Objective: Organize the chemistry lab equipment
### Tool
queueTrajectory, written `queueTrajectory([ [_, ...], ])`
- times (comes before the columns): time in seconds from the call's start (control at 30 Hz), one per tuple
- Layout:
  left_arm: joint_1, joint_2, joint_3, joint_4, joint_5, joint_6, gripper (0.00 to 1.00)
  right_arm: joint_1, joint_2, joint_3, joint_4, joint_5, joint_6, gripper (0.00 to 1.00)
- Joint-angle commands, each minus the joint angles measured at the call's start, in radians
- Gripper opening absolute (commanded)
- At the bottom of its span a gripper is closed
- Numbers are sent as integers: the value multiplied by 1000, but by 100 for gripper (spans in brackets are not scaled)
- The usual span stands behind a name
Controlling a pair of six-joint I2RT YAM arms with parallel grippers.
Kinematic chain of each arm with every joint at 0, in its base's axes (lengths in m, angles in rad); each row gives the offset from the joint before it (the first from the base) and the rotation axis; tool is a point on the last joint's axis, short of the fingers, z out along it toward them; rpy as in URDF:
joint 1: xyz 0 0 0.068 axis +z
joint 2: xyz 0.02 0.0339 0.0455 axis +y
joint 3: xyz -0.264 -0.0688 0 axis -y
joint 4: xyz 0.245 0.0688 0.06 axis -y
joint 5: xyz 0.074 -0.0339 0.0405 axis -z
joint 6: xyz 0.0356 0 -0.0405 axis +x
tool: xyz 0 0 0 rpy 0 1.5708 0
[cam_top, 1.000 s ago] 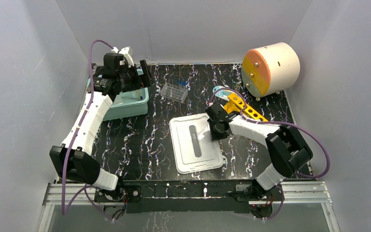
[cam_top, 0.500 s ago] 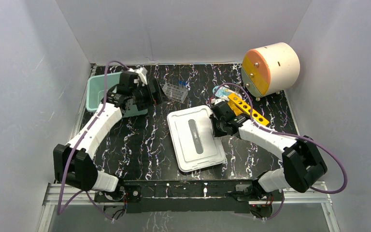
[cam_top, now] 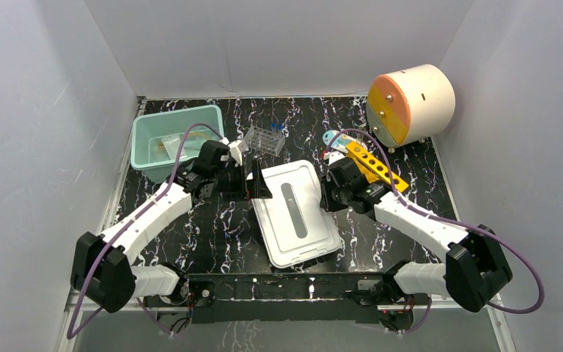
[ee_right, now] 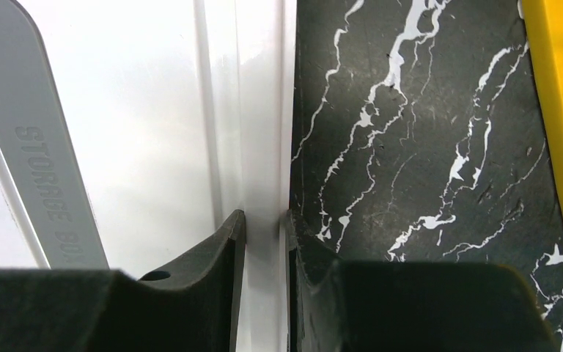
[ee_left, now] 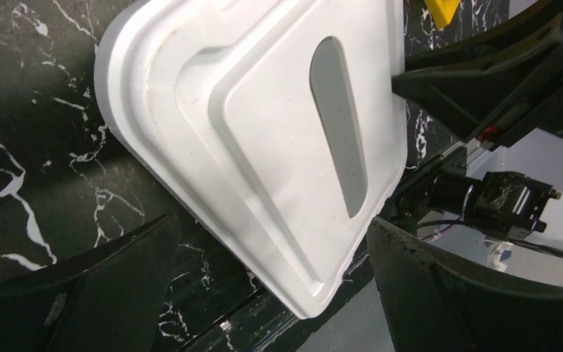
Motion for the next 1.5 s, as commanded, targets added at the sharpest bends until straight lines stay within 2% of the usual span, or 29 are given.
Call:
queueTrajectory([
  [0.0, -4, -86, 14, -72, -32, 71, 98, -4, -59, -14, 89, -68, -25, 5],
  [0.07, -5, -93, 30, -103, -77, 69, 98, -4, -74, -17, 97, -76, -33, 5],
  [0.3, -3, -119, 33, -139, -105, 20, 98, -4, -83, 4, 111, -132, -50, 5],
  [0.43, 10, -105, 70, -150, -41, -14, 98, -4, -81, 21, 116, -163, -63, 5],
  [0.5, 38, -96, 91, -147, 36, -45, 97, -4, -80, 26, 122, -173, -68, 5],
  [0.6, 94, -106, 87, -86, 174, -137, 86, -5, -79, 38, 136, -174, -69, 5],
  [0.7, 120, -155, 41, 27, 248, -245, 73, -22, -63, 66, 192, -194, -27, 5],
  [0.87, 122, -154, 26, 83, 270, -265, 57, -27, -13, 121, 300, -232, 39, 4],
  [1.0, 123, -130, 37, 98, 303, -268, 31, -33, 16, 162, 316, -258, 43, 4],
  [1.13, 135, -151, 61, 100, 278, -254, 16, -49, 24, 176, 322, -265, 41, 6],
  [1.17, 141, -157, 68, 102, 267, -250, 10, -53, 27, 181, 323, -265, 43, 8],
  [1.2, 157, -160, 81, 99, 254, -248, 2, -60, 32, 203, 312, -252, 57, 18],
  [1.23, 194, -150, 112, 86, 240, -246, 0, -63, 39, 236, 291, -224, 76, 41],
  [1.3, 278, -107, 190, 74, 228, -252, 0, -65, 50, 302, 269, -166, 92, 62],
  [1.33, 328, -78, 241, 71, 224, -262, 0, -68, 62, 347, 244, -140, 102, 67],
  [1.43, 398, 35, 415, 32, 143, -259, 0, -77, 93, 463, 195, -76, 125, 71],
  [1.47, 460, 76, 463, 28, 119, -293, 0, -80, 99, 492, 197, -54, 131, 71],
])
